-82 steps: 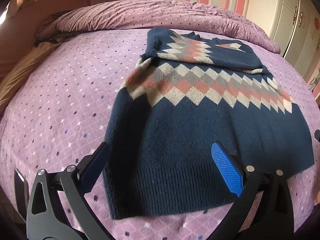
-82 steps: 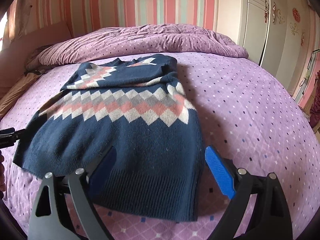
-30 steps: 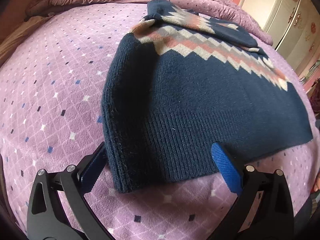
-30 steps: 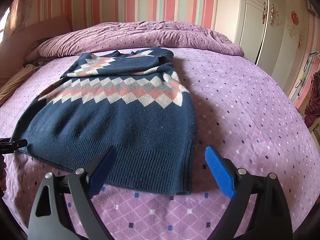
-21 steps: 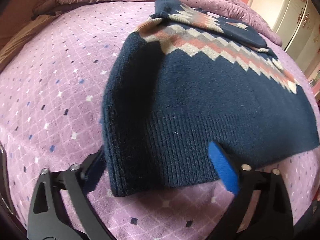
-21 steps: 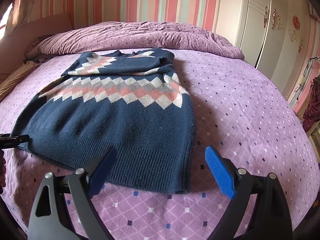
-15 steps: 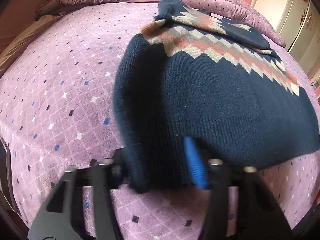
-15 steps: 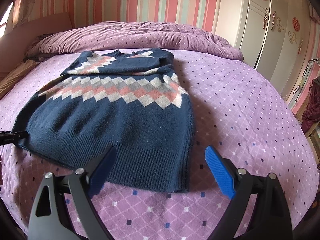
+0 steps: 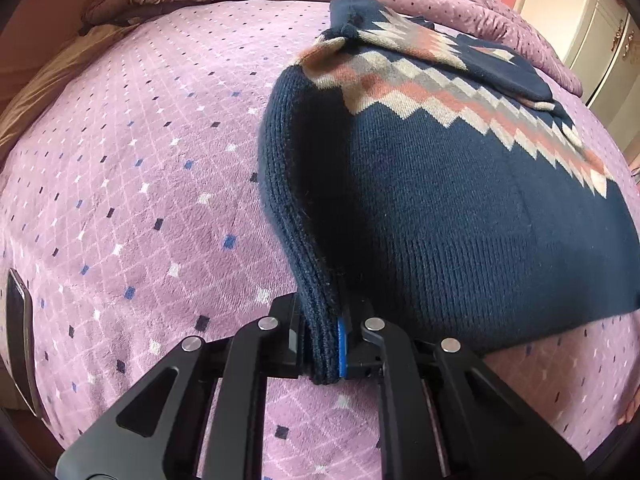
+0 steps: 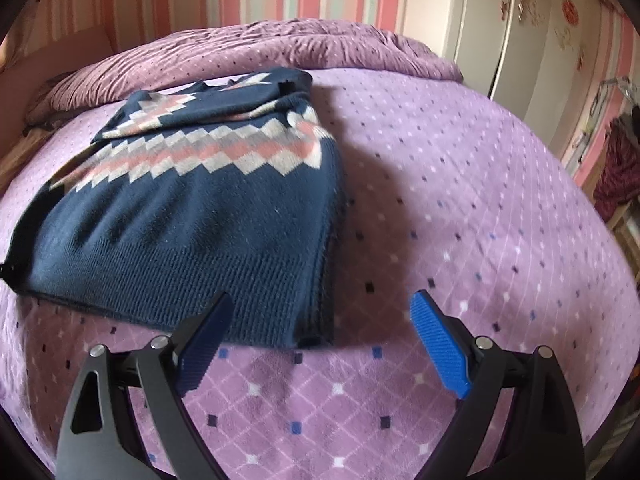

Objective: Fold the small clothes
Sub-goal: 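Close the left gripper on the hem corner while the right gripper grasps the hem, then lift the hem with both grippers and fold it over toward the collar, then lay the hem down on the collar and open both grippers, then draw both grippers back from the folded sweater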

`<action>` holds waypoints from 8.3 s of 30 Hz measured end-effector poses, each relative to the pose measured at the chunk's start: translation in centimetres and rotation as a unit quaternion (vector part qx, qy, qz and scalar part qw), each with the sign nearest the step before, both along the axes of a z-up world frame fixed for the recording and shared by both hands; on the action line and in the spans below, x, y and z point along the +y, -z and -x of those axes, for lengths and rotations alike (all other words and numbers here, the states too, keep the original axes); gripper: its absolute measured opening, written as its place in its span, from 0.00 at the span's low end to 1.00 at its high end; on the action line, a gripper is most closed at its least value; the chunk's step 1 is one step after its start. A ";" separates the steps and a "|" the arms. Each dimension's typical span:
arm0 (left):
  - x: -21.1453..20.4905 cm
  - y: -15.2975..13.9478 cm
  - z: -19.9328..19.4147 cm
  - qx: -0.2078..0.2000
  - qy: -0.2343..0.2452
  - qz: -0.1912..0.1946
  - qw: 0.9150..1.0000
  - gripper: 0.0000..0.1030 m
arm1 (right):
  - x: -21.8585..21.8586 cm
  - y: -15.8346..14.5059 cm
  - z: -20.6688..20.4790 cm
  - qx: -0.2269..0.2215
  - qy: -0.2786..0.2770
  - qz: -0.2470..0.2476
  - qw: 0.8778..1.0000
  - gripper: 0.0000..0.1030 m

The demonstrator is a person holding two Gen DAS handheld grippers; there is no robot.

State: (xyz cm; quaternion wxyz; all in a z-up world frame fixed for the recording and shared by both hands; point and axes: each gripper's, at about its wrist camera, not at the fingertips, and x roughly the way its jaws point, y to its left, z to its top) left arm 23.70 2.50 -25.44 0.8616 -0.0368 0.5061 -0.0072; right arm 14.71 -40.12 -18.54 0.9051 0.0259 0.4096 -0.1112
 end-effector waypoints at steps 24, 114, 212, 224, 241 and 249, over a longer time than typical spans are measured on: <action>-0.4 0.4 -0.2 0.017 0.015 -0.020 1.000 0.11 | 0.9 2.8 -3.0 0.070 0.003 -0.009 0.997 0.18; -3.7 -9.6 -35.3 -0.191 0.040 -0.045 0.980 0.09 | -2.4 -5.0 -41.1 -0.088 -0.053 0.075 0.992 0.08; -5.7 -4.8 -33.4 -0.129 0.039 -0.032 0.990 0.97 | 4.1 -1.0 -38.9 -0.024 -0.105 0.078 0.991 0.87; -4.6 0.4 -32.8 -0.099 0.049 -0.045 0.993 0.97 | 1.5 5.4 -39.0 0.017 -0.080 0.019 0.996 0.96; -6.2 -3.6 -29.7 -0.104 0.041 -0.044 0.993 0.97 | 4.2 0.3 -35.6 -0.021 -0.097 0.030 0.995 0.97; -7.2 -6.9 -27.7 -0.120 0.037 -0.030 0.992 0.97 | 6.5 -2.5 -33.3 -0.050 -0.121 0.043 0.990 0.97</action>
